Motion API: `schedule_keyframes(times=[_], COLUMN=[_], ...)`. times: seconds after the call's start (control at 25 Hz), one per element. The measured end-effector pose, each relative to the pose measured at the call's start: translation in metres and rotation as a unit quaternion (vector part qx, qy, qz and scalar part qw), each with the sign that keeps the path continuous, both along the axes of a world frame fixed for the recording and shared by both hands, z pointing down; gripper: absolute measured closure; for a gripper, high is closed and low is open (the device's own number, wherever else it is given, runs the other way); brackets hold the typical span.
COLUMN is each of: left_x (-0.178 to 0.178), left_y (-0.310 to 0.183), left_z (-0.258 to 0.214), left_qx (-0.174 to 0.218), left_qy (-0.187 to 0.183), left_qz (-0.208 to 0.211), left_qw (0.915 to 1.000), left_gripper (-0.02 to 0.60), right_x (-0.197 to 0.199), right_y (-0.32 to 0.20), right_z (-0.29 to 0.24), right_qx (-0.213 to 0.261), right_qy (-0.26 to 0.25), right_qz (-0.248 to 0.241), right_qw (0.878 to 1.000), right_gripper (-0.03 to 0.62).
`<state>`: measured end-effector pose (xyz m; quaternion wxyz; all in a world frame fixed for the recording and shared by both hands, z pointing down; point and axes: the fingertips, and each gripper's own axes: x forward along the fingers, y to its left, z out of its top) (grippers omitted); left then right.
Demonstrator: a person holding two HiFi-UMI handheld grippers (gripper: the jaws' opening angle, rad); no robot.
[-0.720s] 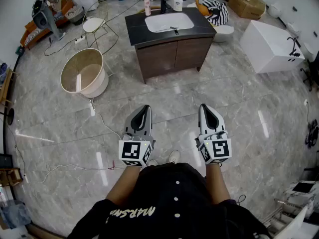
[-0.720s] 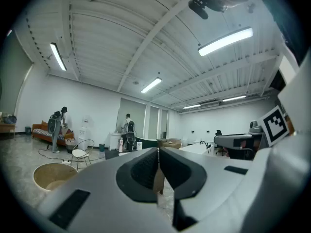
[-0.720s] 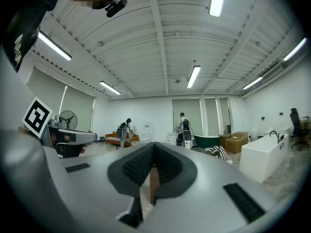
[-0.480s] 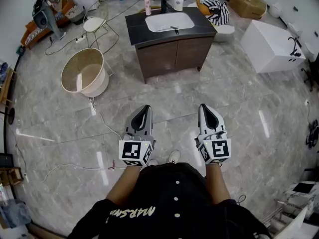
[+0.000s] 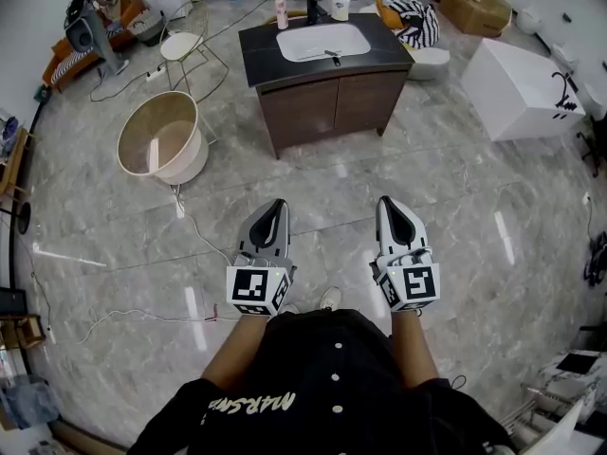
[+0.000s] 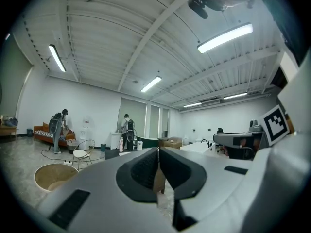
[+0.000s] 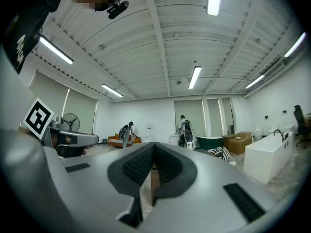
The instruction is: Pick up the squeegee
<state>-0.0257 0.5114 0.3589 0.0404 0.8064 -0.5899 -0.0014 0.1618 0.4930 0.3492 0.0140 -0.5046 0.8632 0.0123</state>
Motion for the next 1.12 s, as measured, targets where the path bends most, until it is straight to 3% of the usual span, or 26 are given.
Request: schedule_keyframes(times=[0.4,0.68,1.12], left_x=[0.024,0.031,0.017], left_y=[-0.013,-0.031,-0.111], left_z=[-0.007,0.009,0.02], left_qx=[0.019,-0.003,-0.004], left_qy=[-0.008,-0.014,-0.003], left_qz=[-0.025,-0.02,-0.019], left_qw=[0.9995,0.9997,0.9998], left_gripper=[0.563,0.563,0.563], right_x=[0.034,0.037,0.022], right_y=[-0.025,-0.044,-0.116], right_z=[0.005,0.013,0.03], right_qx=[-0.003,-0.009,-0.023], right_qy=[-0.006,-0.013,0.003], right_qz=[-0.006,-0.007,-0.007], right_qw=[1.0,1.0,1.0], right_gripper=[0.599,0.599,0.599])
